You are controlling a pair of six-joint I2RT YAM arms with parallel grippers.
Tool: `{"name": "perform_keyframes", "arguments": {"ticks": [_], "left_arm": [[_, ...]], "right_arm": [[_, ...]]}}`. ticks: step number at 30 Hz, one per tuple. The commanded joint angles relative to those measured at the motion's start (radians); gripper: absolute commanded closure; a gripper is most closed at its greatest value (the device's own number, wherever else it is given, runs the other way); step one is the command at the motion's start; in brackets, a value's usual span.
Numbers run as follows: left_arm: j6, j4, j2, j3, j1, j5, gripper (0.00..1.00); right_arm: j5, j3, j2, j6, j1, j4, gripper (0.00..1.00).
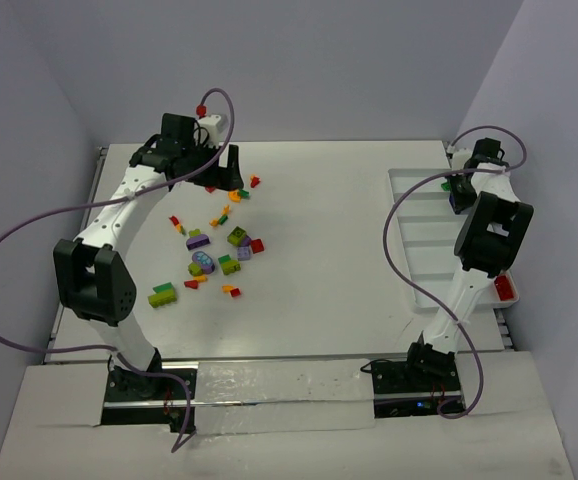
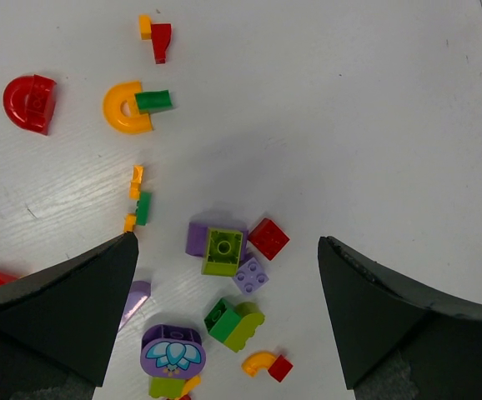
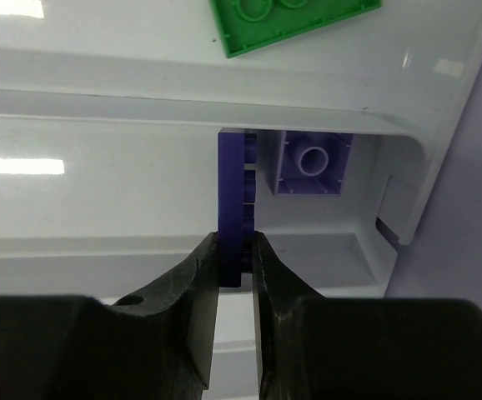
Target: Sort the legos into containers by color
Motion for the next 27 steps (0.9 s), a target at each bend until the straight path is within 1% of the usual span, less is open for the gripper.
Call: {"name": "perform_keyframes", "arguments": {"ticks": [1,3,6,9,12,13,15,20,22,24,25,26,27], "left_arm": [[0.008,0.002,0.007,0.025,-0.007,-0.006,0.01],[0.008,0.006,0.003,0.019,-0.006,-0.009,0.01],[0.009,0.007,-0.003,0.012,-0.005,-0.009,0.01],[0.011,0.008,-0.009,0.008,-0.003,-0.01,0.01],[0.014,0.009,-0.022,-0.004,0.008,-0.005,0.01],[0.014,0.009,-0.024,-0.008,0.011,-0.004,0.01],[0.016,0.009,-0.039,-0.019,0.024,0.005,0.01],[0.052,-0.006,-0.082,-0.06,0.06,0.02,0.01],[0.118,-0.033,-0.112,-0.085,0.088,0.039,0.01],[0.206,-0.09,-0.162,-0.128,0.118,0.056,0.03],[0.247,-0.116,-0.183,-0.156,0.135,0.06,0.03],[0.306,-0.155,-0.198,-0.178,0.146,0.054,0.04],[0.353,-0.184,-0.212,-0.211,0.158,0.041,0.04]], "right_arm": [[0.064,0.044,0.012,0.025,-0.016,0.063,0.99],[0.091,0.046,0.015,0.039,-0.021,0.07,0.98],[0.111,0.054,0.016,0.05,-0.023,0.068,0.88],[0.11,0.058,0.011,0.056,-0.022,0.056,0.64],[0.11,0.059,-0.002,0.06,-0.022,0.045,0.49],[0.109,0.059,-0.004,0.06,-0.022,0.044,0.48],[0.099,0.057,-0.029,0.063,-0.019,0.031,0.43],[0.072,0.037,-0.096,0.068,-0.005,-0.002,0.38],[0.031,0.01,-0.154,0.069,0.013,-0.015,0.34],[-0.006,-0.024,-0.211,0.074,0.038,-0.034,0.26],[-0.024,-0.034,-0.247,0.077,0.055,-0.041,0.2],[-0.036,-0.048,-0.279,0.083,0.068,-0.051,0.1],[-0.046,-0.058,-0.302,0.089,0.086,-0.058,0.05]]}}
